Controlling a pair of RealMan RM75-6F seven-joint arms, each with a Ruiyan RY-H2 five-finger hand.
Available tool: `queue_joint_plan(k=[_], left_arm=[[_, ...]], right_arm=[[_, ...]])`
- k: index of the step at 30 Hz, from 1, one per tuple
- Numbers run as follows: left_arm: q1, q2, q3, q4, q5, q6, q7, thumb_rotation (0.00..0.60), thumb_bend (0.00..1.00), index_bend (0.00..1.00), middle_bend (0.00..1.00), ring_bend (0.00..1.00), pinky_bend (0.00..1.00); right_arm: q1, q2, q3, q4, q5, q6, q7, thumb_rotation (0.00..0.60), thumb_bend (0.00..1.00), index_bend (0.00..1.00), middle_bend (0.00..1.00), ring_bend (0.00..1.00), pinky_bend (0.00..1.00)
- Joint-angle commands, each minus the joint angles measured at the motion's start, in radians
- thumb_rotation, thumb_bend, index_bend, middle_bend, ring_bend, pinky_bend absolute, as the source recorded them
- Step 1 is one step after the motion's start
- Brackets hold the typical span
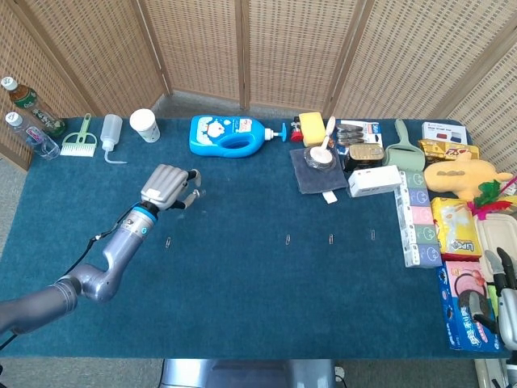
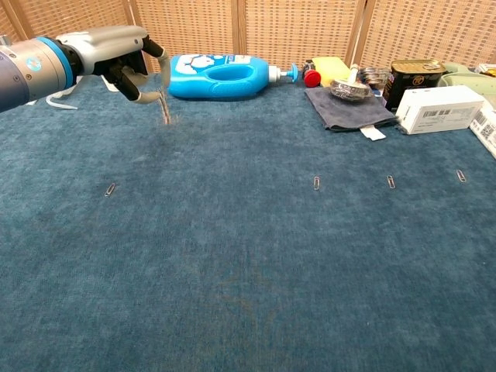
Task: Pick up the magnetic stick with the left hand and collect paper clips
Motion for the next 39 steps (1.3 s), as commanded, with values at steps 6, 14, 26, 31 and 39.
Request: queue_joint_plan(k=[6,14,26,31,39], left_arm=[[0.017,0.05,0.034,-0.039,0.027,-0.016,-0.013,0.6,0.34,0.08,0.43,0.45,0.74],[0.117,0.165,0.082,-0.177,0.064,0.1,0.002,0.6,0.34,0.09,0.39,0.38,0.65],[0.411,0.334,0.182,-0.351,0.106,0.433,-0.05,0.6,0.34,0.12,0.39,0.37,0.65],[0.564,0.399,0.231,-0.432,0.143,0.619,-0.064,0.6,0.34,0.16,0.39,0.37,0.65],[0.735,0.426,0.305,-0.467,0.176,0.773,-0.065,0.6,0.34,0.19,0.39,0.33,0.55]], right_arm=[[0.009,0.0,0.0,-0.001,-0.005,-0.009,-0.009,0.6,0.5,0.0,0.02,0.0,0.07],[0.024,0.0,0.003,0.005,-0.011,-0.022,-0.014,0.6,0.5,0.0,0.02,0.0,0.07],[0.067,-0.016,0.002,0.025,-0.026,-0.071,-0.031,0.6,0.5,0.0,0.02,0.0,0.07],[0.086,-0.026,-0.001,0.025,-0.046,-0.081,-0.05,0.6,0.5,0.0,0.02,0.0,0.07],[0.105,-0.027,-0.009,0.003,-0.079,-0.083,-0.084,0.6,0.5,0.0,0.02,0.0,0.07]])
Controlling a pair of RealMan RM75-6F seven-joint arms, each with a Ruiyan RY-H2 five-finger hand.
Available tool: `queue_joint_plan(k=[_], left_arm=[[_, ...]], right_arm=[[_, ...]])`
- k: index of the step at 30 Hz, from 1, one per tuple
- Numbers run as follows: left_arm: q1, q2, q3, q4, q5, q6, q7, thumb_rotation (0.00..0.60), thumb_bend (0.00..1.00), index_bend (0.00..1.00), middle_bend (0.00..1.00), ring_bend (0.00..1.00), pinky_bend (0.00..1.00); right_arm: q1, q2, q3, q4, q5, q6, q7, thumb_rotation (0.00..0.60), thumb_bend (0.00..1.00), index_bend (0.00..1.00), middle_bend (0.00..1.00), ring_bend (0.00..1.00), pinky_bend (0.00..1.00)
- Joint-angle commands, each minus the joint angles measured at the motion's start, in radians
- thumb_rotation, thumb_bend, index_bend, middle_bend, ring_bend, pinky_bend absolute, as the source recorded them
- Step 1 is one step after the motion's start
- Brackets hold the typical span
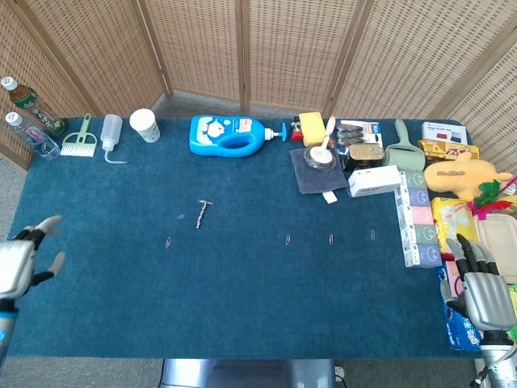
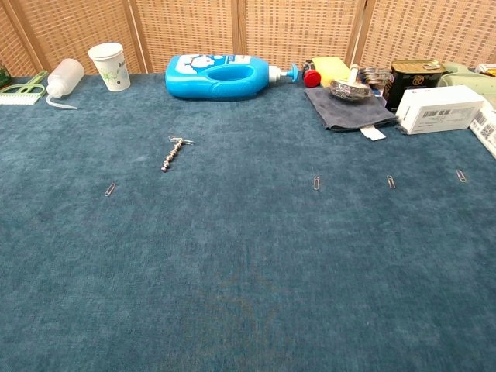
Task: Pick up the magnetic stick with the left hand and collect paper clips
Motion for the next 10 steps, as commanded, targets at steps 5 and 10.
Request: queue_joint_plan(k=[5,10], left_arm=[[0.123,0.021,0.053,-0.031,0.033,0.104,0.0,0.6,0.34,0.19,0.39,0.33,0.55],[0.143,0.034,0.039,-0.055,0.042,0.105,-0.017,0.6,0.34,0.19,0.39,0.32,0.55]], right_arm=[[0.012,-0.01,-0.01,-0.007,-0.023,-0.001,-0.002,0.6,0.5,0.0,0.02,0.0,0.07],[0.021,-0.017,-0.016,0.003,-0.031,-0.01,0.007,0.6,0.5,0.0,0.02,0.0,0.07]])
